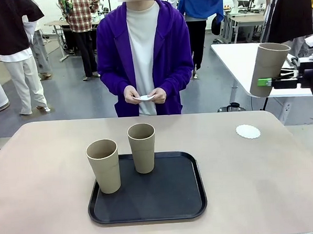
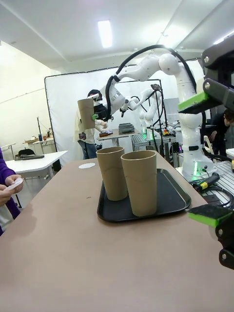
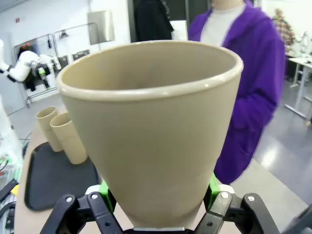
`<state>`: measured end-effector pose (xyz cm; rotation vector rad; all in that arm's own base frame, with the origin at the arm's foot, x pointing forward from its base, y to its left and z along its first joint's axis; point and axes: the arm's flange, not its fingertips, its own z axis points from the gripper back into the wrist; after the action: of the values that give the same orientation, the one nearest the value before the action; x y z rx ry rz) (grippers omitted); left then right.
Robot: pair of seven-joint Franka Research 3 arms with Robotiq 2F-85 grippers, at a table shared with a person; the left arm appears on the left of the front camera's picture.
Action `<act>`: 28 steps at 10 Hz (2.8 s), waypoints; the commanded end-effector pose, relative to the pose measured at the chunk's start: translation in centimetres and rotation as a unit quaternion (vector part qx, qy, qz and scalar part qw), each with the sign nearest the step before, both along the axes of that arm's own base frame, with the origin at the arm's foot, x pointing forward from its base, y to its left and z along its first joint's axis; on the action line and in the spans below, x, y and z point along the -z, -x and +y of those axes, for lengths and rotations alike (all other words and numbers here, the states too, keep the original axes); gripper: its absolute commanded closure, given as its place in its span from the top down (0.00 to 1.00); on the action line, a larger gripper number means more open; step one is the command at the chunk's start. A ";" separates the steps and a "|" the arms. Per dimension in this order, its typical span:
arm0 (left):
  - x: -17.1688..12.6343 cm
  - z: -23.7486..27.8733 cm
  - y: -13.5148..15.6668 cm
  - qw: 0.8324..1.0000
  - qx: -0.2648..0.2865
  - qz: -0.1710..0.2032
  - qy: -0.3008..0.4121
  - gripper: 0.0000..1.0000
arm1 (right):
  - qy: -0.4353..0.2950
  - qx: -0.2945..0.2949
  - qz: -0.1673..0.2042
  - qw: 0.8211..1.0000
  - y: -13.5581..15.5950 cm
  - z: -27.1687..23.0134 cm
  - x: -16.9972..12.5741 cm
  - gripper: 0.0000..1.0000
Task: Place coasters on the table and set cups on them.
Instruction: Pick up one Reusable plastic cup and place it on a coaster set by the human.
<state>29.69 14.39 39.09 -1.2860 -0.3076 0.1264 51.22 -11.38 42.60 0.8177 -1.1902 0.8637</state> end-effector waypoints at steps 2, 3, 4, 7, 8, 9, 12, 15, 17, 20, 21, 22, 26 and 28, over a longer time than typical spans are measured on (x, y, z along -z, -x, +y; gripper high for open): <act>0.0 0.1 0.1 1.000 -0.001 -0.009 0.005 1.00 | -0.009 0.023 -0.013 1.000 -0.9 -0.7 -0.3 0.81; 0.0 0.1 0.1 1.000 -0.001 -0.009 0.005 1.00 | -0.007 0.022 -0.012 1.000 -1.1 -0.7 -0.2 0.81; 0.0 0.1 0.1 1.000 -0.001 -0.009 0.005 1.00 | -0.006 0.016 -0.010 1.000 -1.1 -0.1 0.0 0.81; 0.0 0.1 0.1 1.000 -0.001 -0.009 0.005 1.00 | -0.002 0.012 -0.002 1.000 -0.7 -1.1 0.1 0.81; 0.0 0.1 0.1 1.000 -0.001 -0.009 0.005 1.00 | -0.002 0.012 -0.002 1.000 -0.7 -1.1 0.1 0.81; 0.0 0.1 0.1 1.000 -0.001 -0.009 0.005 1.00 | -0.002 0.012 -0.002 1.000 -0.7 -1.1 0.1 0.81; 0.0 0.1 0.1 1.000 -0.001 -0.009 0.005 1.00 | 0.009 -0.012 -0.004 1.000 -2.2 -1.4 1.6 0.81; 0.0 0.1 0.1 1.000 -0.001 -0.009 0.005 1.00 | 0.024 -0.045 -0.001 0.999 -5.6 -1.7 5.8 0.81; 0.0 0.1 0.1 1.000 -0.001 -0.009 0.005 1.00 | 0.022 -0.060 0.010 0.998 -6.7 -1.9 8.1 0.81; 0.0 0.1 0.1 1.000 -0.001 -0.009 0.005 1.00 | 0.037 -0.078 0.023 0.996 -7.6 -1.9 11.4 0.81; 0.0 0.1 0.1 1.000 -0.001 -0.009 0.005 1.00 | 0.040 -0.085 0.030 0.995 -7.7 -1.8 12.1 0.81; 0.0 0.1 0.1 1.000 -0.001 -0.009 0.005 1.00 | 0.045 -0.091 0.031 0.994 -7.8 -1.9 12.8 0.81; 0.0 0.1 0.1 1.000 -0.001 -0.009 0.005 1.00 | 0.017 -0.111 0.030 0.993 -7.8 -2.2 15.2 0.81; 0.0 0.1 0.1 1.000 -0.001 -0.009 0.005 1.00 | 0.003 -0.117 0.034 0.993 -8.0 -2.7 16.4 0.81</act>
<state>29.68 14.40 39.09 -1.2859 -0.3077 0.1266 58.32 -13.51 26.56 0.9635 -1.0255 1.0053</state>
